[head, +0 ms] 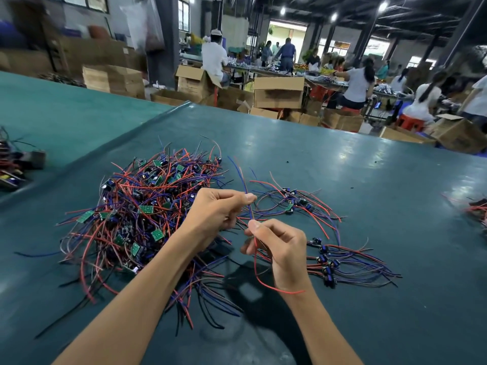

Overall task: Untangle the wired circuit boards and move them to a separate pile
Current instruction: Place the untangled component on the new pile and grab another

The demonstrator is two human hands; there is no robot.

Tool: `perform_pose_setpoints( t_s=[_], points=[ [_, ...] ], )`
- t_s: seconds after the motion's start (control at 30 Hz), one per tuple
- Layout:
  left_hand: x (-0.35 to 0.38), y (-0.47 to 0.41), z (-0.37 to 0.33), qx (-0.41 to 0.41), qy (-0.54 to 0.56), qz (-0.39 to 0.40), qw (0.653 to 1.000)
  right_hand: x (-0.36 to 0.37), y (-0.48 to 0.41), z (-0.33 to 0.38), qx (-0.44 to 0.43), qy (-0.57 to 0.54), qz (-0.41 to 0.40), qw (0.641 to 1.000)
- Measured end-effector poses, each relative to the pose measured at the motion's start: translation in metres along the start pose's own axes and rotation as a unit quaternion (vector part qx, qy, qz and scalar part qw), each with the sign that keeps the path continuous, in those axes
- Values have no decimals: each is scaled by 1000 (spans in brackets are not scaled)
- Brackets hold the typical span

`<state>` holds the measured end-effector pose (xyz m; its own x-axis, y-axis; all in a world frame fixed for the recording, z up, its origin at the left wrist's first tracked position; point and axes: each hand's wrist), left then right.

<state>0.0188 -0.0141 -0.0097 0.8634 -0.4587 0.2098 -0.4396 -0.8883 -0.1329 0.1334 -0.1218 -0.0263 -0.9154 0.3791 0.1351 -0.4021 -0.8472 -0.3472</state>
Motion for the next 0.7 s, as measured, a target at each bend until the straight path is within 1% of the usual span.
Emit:
perform_pose_setpoints(
  t_s=[0.17,0.33,0.5,0.57,0.63,0.7],
  points=[
    [-12,-7,3,11,24,-49,998,5,8,4,-3,1,45,999],
    [-17,-12,6,23,31,-84,996,7,11,5,0,-1,52,999],
    [-20,-12,9,69,-53,-106,991,11,18,1,-8,-16,72,997],
    [-20,-10,8,81,-69,-115,988,15,20,0,-4,-16,77,997],
    [-21,-10,6,82,-60,-123,987,16,20,-1,4,-22,78,997],
    [-22,-10,4,70,-28,-123,990,15,19,-2,8,-28,80,996]
  ],
)
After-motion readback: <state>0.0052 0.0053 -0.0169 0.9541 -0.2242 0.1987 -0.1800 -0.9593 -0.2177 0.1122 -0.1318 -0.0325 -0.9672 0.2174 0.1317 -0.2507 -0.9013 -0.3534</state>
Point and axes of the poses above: each hand's wrist, its own y-axis away from the middle knuckle, its own x-axis out of the palm, z = x × y, and after that the axes turned 3 degrees about -z, right-handed
